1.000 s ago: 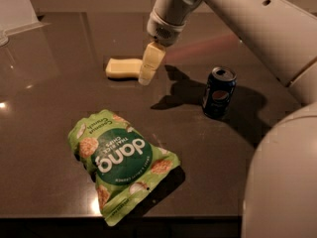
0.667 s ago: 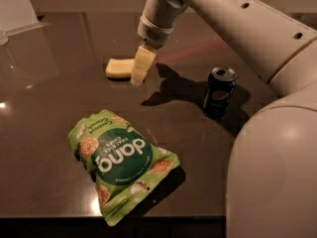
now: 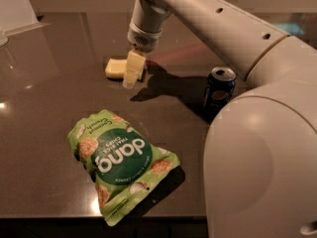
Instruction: Pick sponge
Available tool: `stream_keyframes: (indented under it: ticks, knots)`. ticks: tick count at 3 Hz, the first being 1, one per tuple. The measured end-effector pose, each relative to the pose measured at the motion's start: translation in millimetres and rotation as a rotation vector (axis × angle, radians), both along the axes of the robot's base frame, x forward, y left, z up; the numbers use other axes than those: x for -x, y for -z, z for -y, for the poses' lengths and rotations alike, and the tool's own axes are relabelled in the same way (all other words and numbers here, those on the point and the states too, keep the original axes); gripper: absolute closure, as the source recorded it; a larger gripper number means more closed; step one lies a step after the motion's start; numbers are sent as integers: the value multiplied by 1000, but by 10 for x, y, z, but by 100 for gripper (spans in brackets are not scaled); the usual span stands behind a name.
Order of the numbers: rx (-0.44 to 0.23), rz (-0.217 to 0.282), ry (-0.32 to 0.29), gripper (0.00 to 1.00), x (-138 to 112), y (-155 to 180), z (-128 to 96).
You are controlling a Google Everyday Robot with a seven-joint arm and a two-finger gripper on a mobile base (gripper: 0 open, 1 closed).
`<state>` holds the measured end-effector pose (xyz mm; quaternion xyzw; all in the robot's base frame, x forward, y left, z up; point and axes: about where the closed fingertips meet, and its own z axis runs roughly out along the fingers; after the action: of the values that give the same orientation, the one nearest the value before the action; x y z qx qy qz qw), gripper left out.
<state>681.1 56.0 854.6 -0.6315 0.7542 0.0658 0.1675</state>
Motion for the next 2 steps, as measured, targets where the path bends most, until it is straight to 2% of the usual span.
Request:
stream_keyframes:
  ticks: [1, 2]
  knots:
    - [21, -11, -8, 0, -20, 93, -60]
    - [40, -23, -20, 16, -18, 151, -101]
